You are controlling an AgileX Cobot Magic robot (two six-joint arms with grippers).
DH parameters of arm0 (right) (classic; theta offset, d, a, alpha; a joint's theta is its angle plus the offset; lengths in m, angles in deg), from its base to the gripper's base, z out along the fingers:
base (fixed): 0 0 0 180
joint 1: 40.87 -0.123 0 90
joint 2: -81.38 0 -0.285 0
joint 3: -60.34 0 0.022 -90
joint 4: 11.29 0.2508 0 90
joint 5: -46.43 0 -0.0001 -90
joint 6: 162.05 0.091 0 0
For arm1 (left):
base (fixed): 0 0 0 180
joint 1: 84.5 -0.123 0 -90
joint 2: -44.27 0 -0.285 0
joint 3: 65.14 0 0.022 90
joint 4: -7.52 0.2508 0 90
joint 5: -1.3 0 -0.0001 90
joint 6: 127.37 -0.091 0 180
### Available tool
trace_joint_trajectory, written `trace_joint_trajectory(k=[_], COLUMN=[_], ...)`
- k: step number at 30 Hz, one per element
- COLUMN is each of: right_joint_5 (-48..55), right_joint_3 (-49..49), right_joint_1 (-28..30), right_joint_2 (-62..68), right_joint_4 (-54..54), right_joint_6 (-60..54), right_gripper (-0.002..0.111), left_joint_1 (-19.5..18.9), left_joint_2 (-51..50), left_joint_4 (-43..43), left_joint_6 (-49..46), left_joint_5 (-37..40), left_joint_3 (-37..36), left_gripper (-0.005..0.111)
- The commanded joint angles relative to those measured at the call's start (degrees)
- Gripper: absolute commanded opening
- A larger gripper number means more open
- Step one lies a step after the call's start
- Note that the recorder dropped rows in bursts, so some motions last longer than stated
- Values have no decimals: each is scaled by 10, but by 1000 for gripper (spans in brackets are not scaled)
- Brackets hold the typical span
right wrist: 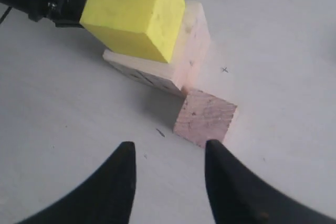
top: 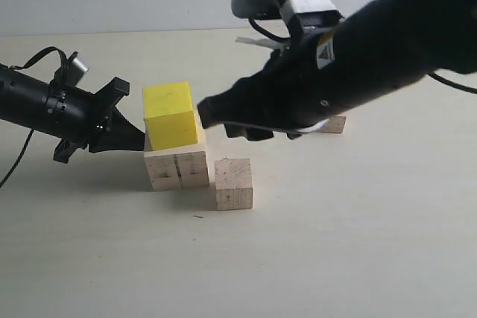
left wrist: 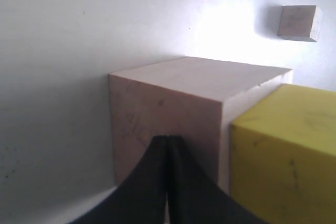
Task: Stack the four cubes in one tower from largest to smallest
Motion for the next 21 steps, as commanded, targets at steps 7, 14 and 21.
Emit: trace_joint_trajectory(k=[7, 14, 21], right_joint_5=[134, 200, 296], right_joint_3=[-185, -288, -433], right_joint_1=[2, -34, -78], right_joint_2=[119, 198, 300], right_joint_4=[-8, -88, -198], right_joint_6=[2, 66, 161], right_gripper=[71, 76, 76], left_joint_1=[2, -21, -96], left_joint_2=[6, 33, 102], left_joint_4=[-21, -21, -21], left_joint_6=[-2, 4, 8], left_joint_5=[-15, -44, -91], left_joint_3=[8, 8, -20], left_gripper=[0, 0, 0])
